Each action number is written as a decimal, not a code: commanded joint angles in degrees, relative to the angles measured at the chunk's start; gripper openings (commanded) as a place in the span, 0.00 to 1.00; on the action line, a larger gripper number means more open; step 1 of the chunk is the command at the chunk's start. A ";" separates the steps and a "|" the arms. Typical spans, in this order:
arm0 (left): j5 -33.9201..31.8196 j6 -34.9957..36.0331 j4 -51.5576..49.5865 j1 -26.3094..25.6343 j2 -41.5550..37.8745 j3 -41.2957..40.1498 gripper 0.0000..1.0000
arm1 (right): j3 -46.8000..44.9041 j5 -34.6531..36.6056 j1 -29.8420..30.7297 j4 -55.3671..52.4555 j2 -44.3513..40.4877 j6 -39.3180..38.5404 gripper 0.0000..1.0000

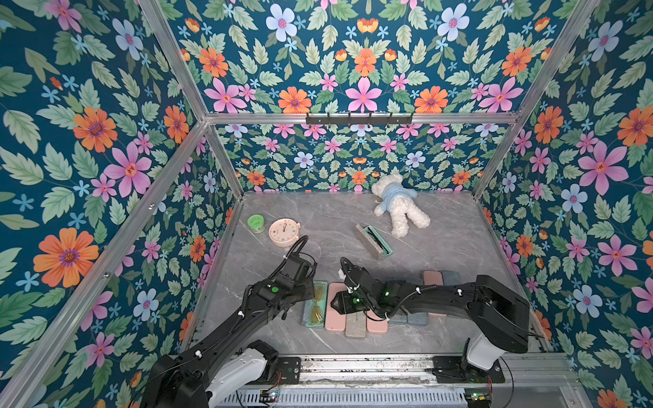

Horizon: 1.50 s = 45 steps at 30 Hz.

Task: Close the glasses case
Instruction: Close the glasses case at the center of the board.

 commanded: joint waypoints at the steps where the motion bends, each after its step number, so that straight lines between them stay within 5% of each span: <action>1: -0.22 0.01 0.74 0.10 0.02 0.03 0.37 | 1.04 -0.37 0.02 0.21 0.91 0.04 0.51; 45: 7.36 2.31 4.84 -0.07 1.37 -2.02 0.17 | 6.34 4.33 0.03 -5.81 8.00 0.18 0.42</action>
